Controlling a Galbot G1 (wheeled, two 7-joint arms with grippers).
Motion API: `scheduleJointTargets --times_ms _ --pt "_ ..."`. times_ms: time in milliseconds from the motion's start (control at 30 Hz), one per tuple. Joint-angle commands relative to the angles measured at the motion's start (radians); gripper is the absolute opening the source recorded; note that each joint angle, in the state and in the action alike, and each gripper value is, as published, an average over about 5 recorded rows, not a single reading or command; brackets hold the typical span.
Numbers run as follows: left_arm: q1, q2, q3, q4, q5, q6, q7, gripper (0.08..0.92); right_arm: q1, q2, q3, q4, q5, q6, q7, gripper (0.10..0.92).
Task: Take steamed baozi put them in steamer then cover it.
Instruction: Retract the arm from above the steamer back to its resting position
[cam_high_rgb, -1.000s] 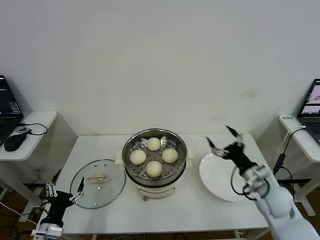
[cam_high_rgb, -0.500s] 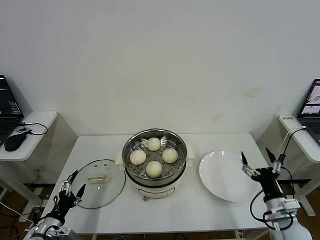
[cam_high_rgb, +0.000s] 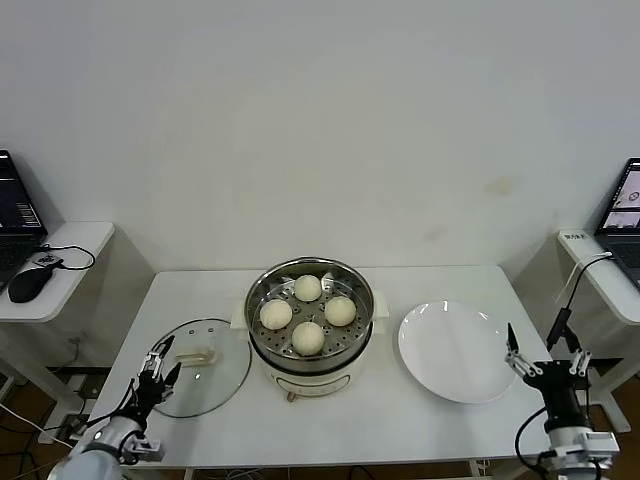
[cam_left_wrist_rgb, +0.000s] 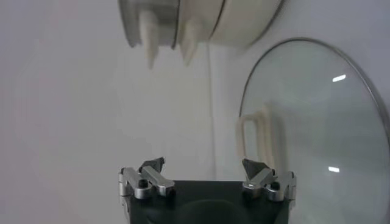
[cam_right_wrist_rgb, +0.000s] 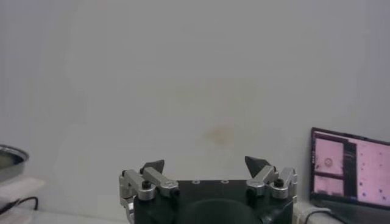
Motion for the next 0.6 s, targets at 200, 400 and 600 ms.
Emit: scheduleJointTargets --times_ms 200,400,600 --pt "-0.156 -0.007 0.055 0.156 0.039 -0.001 -0.003 0.823 -0.045 0.031 0.026 0.024 -0.015 0.006 0.004 0.823" --pt "-0.175 -0.009 0.065 0.194 0.039 -0.002 -0.004 0.823 -0.047 0.035 0.025 0.022 -0.016 0.007 0.000 0.823" --pt "-0.189 -0.016 0.070 0.216 0.030 -0.002 -0.011 0.823 -0.049 0.039 0.022 0.020 -0.018 0.008 -0.001 0.823"
